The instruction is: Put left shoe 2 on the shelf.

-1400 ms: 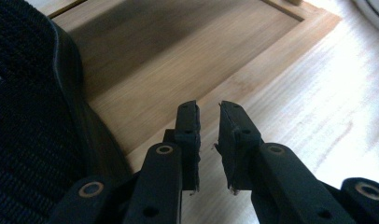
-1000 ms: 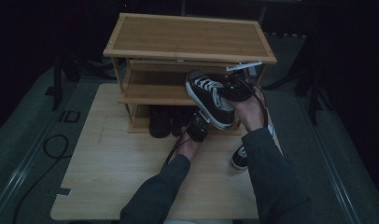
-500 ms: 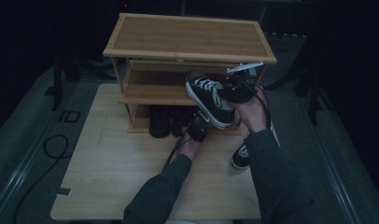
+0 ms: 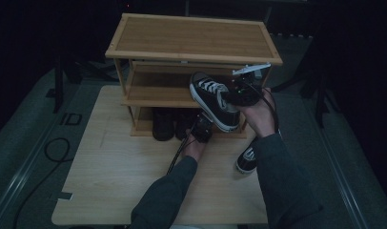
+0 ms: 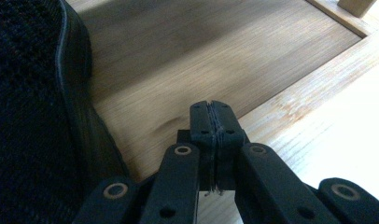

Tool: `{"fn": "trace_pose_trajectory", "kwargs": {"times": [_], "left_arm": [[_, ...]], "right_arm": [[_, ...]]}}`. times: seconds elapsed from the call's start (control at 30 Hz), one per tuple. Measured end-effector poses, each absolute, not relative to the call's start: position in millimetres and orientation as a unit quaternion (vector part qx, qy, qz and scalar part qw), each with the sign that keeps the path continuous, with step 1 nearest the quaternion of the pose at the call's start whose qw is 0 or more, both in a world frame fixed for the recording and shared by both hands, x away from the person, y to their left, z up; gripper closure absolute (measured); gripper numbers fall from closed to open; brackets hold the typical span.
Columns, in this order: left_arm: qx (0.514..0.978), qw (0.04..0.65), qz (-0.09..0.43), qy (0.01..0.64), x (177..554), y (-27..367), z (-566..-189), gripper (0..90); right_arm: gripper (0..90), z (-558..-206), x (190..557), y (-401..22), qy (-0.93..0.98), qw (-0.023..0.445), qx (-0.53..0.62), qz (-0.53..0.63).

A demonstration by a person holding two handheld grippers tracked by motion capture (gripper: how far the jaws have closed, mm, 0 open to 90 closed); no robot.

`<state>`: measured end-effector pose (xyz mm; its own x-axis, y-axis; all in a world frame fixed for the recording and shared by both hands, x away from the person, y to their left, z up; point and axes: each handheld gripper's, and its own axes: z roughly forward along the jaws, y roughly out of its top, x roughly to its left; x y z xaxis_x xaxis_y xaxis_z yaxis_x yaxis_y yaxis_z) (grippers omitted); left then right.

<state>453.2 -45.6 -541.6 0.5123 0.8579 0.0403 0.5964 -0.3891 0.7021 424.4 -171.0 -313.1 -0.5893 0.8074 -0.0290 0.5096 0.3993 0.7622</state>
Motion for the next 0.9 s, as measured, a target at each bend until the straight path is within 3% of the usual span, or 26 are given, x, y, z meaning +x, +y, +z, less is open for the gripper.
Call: {"fn": "trace_pose_trajectory", "kwargs": {"times": [0.6,0.9], "left_arm": [[0.804,0.298,0.212,0.469,460,-50,-544,89.9],[0.804,0.297,0.215,0.468,460,-50,-545,90.0]], "right_arm": [[60.7,-297,409,-177,0.820,0.204,0.384,0.372],[61.2,-289,390,-206,0.806,0.204,0.391,0.395]]}}
